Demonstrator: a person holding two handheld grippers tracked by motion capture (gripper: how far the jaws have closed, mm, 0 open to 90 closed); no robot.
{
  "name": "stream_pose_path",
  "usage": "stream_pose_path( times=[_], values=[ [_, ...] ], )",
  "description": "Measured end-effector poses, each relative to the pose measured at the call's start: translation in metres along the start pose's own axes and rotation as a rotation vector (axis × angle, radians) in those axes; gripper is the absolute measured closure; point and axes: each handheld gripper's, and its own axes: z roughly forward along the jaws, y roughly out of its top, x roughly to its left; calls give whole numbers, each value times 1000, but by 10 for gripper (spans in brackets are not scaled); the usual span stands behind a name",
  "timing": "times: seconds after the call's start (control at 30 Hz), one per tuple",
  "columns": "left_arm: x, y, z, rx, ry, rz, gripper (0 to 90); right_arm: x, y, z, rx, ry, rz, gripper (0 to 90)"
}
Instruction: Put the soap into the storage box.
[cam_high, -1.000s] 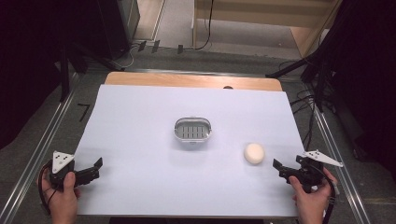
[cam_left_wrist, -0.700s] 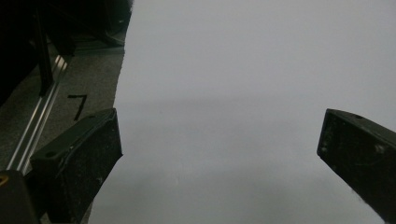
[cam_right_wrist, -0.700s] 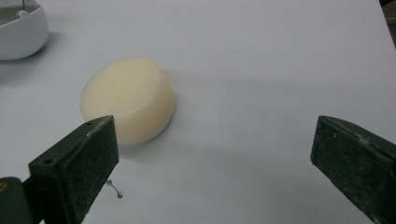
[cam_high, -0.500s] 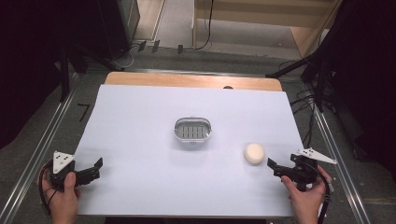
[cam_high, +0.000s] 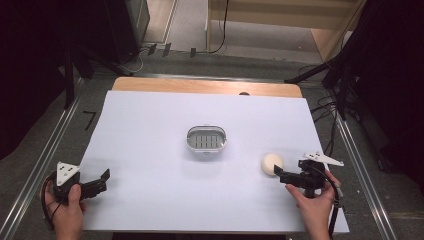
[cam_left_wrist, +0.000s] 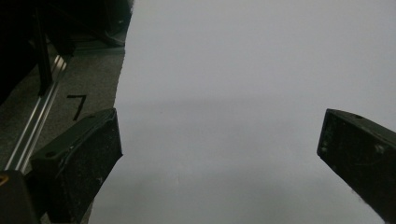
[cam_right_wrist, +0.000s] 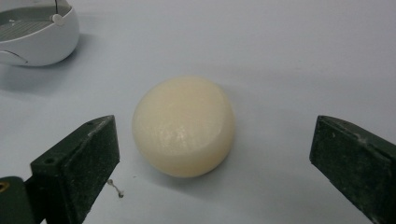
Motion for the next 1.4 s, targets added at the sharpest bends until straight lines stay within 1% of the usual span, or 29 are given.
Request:
stream_pose_path(
  times=[0.03,0.1,0.27,0.3,0.33,0.5,0.53,0.57,0.6,0.63,0.67,0.7,0.8,0.87,0.9,1.0,1.03,1.07,1.13,1.23,1.33,1.4],
  values=[
    [0,0,0,0,0,0,3,0,0,0,0,0,0,21],
    [0,0,0,0,-1,0,3,6,2,5,8,0,8,32],
    [0,0,0,0,-2,-1,3,11,2,11,17,-13,12,53],
    [0,0,0,0,-1,-2,3,14,3,15,25,-15,16,55],
    [0,0,0,0,-1,-2,3,14,3,15,25,-15,16,55],
    [1,0,0,0,-2,-2,3,22,3,27,47,-61,21,77],
    [1,0,0,0,-2,-2,3,22,3,27,47,-61,21,77],
    [0,0,0,1,-3,0,3,23,3,30,55,-79,31,97],
    [0,0,0,1,-3,0,3,23,3,30,55,-79,31,97],
    [0,0,0,1,-3,1,3,25,3,33,63,-93,41,109],
    [0,0,0,1,-3,1,3,25,3,35,62,-95,41,123],
    [0,0,0,1,-4,1,3,27,2,36,63,-98,53,128],
    [0,0,0,1,-4,1,3,28,2,38,63,-108,53,133],
    [0,0,0,1,-1,1,3,29,1,42,75,-124,75,146],
    [0,0,0,1,-2,0,3,29,0,42,80,-129,84,156],
    [0,0,0,0,-2,-1,3,30,-2,44,78,-132,82,183],
    [0,0,0,0,-2,-1,3,30,-2,43,70,-130,83,228],
    [0,0,0,0,-2,-1,3,31,-2,42,60,-133,79,237],
    [0,0,1,0,-3,0,3,32,-2,42,67,-145,81,239],
    [0,0,0,0,-3,0,3,30,-1,41,73,-131,104,240],
    [0,0,0,-1,-3,-1,3,29,-1,39,71,-132,110,242],
    [0,0,0,0,-3,0,3,29,1,35,59,-133,110,245]
  ],
)
